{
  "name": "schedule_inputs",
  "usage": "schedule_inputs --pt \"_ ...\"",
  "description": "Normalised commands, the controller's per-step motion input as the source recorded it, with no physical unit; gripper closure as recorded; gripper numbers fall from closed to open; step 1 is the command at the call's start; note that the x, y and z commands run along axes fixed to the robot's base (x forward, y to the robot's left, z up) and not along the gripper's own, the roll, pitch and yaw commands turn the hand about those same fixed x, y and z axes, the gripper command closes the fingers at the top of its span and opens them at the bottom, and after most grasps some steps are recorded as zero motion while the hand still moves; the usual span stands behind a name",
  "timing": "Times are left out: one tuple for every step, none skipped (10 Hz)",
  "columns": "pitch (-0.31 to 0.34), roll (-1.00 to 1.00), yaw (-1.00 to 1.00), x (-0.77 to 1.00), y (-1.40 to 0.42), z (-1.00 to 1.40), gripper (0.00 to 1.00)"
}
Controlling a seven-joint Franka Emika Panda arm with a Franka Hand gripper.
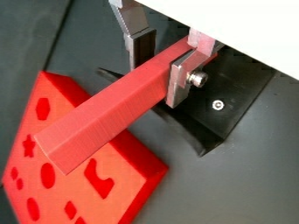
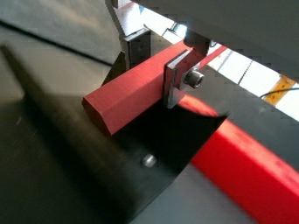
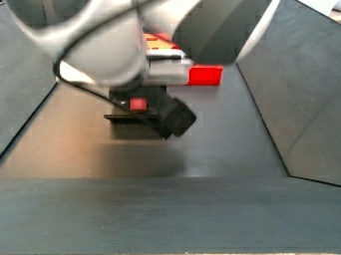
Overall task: Pick up the hexagon object. Move up. Place the hexagon object on the fixture. Regrasp the hexagon object. Move to above the board. Insert the hexagon object.
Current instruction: Place the hexagon object on the fixture, then regrasp the hexagon object.
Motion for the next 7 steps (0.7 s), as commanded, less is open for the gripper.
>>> schedule_inputs --pt "-0.090 -0.14 -0.09 0.09 0.05 -0.24 1.00" --pt "-0.081 -0.12 -0.07 0.07 0.04 -0.18 1.00" --pt "-0.078 -0.12 -0.04 0.06 0.02 -0.17 1.00" --pt "-0.077 -0.12 -0.03 0.06 0.02 -0.17 1.00" --pt "0.000 0.00 0.00 0.00 0.00 0.00 0.00" --pt "0.081 -0.07 0.03 0.00 0.00 1.00 0.00" --pt "0.085 -0.07 0.03 -0.01 0.00 1.00 0.00"
